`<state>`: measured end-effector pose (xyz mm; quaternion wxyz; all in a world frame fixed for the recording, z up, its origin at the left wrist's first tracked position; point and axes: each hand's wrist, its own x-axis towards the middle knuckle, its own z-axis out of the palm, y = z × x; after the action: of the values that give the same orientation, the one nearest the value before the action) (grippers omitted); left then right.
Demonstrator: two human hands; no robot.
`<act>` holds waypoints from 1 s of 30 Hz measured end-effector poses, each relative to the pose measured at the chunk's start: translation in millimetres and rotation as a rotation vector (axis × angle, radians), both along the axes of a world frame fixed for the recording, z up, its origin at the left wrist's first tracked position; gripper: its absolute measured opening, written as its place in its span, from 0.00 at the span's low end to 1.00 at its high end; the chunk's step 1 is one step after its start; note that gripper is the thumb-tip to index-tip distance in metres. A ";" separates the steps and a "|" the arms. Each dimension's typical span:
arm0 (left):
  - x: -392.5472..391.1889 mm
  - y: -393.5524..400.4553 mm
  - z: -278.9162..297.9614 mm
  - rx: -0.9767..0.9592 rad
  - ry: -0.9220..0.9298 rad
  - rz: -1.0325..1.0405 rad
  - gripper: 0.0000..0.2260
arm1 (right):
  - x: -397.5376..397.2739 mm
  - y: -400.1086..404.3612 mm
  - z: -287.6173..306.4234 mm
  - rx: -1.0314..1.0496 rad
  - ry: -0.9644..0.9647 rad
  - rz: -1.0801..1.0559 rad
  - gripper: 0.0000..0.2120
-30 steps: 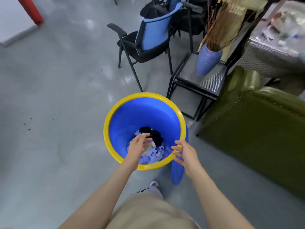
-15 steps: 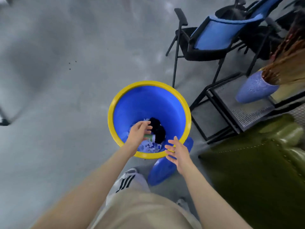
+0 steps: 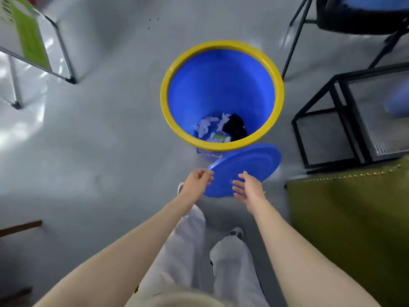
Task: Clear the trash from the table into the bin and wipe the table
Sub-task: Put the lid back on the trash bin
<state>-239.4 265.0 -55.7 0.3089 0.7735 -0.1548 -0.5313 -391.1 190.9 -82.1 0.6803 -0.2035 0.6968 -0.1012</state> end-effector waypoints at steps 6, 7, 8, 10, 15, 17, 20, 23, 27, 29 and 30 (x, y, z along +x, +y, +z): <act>-9.1 8.8 -83.5 0.061 -0.082 0.014 0.10 | -21.3 6.2 -85.4 0.050 0.022 0.064 0.15; -8.9 7.8 -98.9 0.072 -0.091 0.011 0.10 | -25.3 5.4 -102.2 0.052 0.031 0.062 0.15; -8.3 4.9 -117.4 0.082 -0.105 0.005 0.10 | -28.1 2.2 -121.6 0.054 0.040 0.059 0.15; -6.9 -0.6 -147.7 0.105 -0.147 -0.032 0.12 | -31.0 -4.6 -153.2 0.046 0.048 0.053 0.15; -7.3 -23.9 -227.6 0.149 -0.288 -0.117 0.22 | -27.9 -12.3 -243.9 0.006 0.099 0.079 0.16; -8.1 -31.0 -251.1 0.149 -0.330 -0.117 0.26 | -22.7 -15.4 -279.5 -0.006 0.125 0.133 0.17; -8.9 -30.8 -275.3 0.145 -0.350 -0.113 0.28 | -18.4 -22.8 -324.0 -0.046 0.170 0.249 0.15; -12.5 -25.3 -293.7 0.116 -0.351 -0.129 0.27 | -19.6 -36.2 -358.3 -0.111 0.267 0.410 0.17; -11.8 -22.3 -314.3 0.103 -0.384 -0.088 0.27 | -20.9 -48.3 -385.6 -0.240 0.332 0.516 0.21; -12.4 -22.5 -322.5 0.088 -0.392 -0.060 0.27 | -22.0 -51.0 -393.3 -0.284 0.326 0.586 0.24; -13.6 -22.0 -325.3 0.073 -0.399 -0.046 0.27 | -22.5 -52.2 -396.2 -0.285 0.312 0.610 0.25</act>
<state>-252.9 243.0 -381.0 0.2319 0.8704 -0.2112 -0.3795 -413.6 138.7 -478.3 0.5297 -0.5075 0.6783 0.0422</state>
